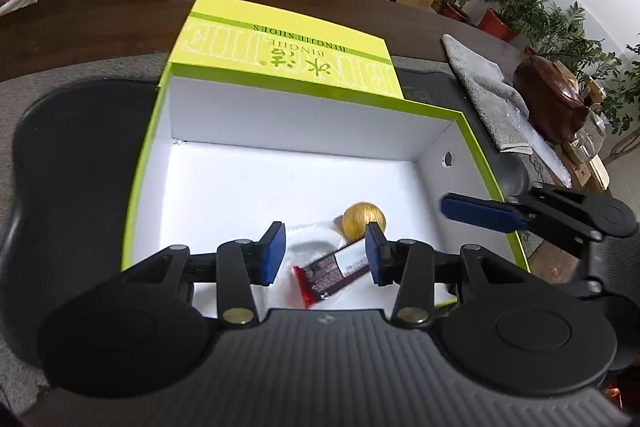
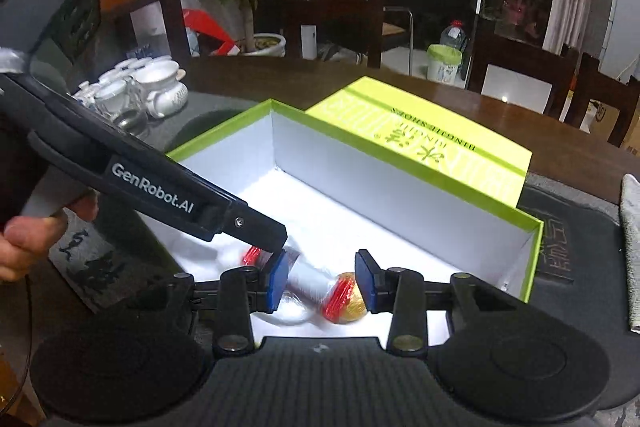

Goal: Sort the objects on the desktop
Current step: 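Move the left gripper to the gold foil bags and grasp one, then lower the gold foil bag into the green box and open the left gripper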

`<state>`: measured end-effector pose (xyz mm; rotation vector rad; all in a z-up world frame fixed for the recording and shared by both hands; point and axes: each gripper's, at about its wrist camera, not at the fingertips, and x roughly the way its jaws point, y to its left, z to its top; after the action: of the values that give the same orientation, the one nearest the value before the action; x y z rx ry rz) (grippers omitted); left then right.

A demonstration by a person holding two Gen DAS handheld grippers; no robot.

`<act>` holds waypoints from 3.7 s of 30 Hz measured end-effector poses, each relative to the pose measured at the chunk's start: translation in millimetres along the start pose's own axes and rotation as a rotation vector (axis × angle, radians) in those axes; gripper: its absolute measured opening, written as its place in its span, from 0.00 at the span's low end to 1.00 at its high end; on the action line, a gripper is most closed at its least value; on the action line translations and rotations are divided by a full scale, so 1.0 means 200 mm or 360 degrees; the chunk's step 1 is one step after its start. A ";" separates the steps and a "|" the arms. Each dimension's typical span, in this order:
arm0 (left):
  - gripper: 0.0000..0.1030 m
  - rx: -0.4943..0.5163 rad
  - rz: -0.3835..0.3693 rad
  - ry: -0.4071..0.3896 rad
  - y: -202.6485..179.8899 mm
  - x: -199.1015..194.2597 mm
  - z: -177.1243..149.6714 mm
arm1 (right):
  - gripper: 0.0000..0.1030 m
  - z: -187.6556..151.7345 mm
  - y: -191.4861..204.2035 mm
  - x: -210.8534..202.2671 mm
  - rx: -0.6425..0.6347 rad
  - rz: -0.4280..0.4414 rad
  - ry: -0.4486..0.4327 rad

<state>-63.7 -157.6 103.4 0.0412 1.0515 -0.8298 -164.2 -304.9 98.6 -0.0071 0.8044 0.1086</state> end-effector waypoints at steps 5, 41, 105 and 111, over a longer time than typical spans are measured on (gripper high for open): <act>0.43 0.0047 -0.0001 -0.0065 -0.05 -0.16 -0.07 | 0.46 -0.04 0.06 -0.18 -0.0013 -0.0006 -0.0086; 0.47 0.0186 -0.0071 0.0372 -0.07 -0.17 -0.82 | 0.75 -0.72 0.38 -0.32 -0.0172 0.0177 0.0379; 0.40 0.0180 -0.0015 0.0039 -0.09 0.07 0.01 | 0.48 -0.01 -0.08 0.07 -0.0142 0.0009 0.0300; 0.40 0.0202 0.0009 -0.0009 -0.11 -0.02 -0.02 | 0.54 -0.02 -0.07 0.02 -0.0133 -0.0030 0.0266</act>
<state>-80.8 -169.9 112.6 0.1489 0.9918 -0.8902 -163.9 -318.4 92.7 -0.1040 0.9658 0.1251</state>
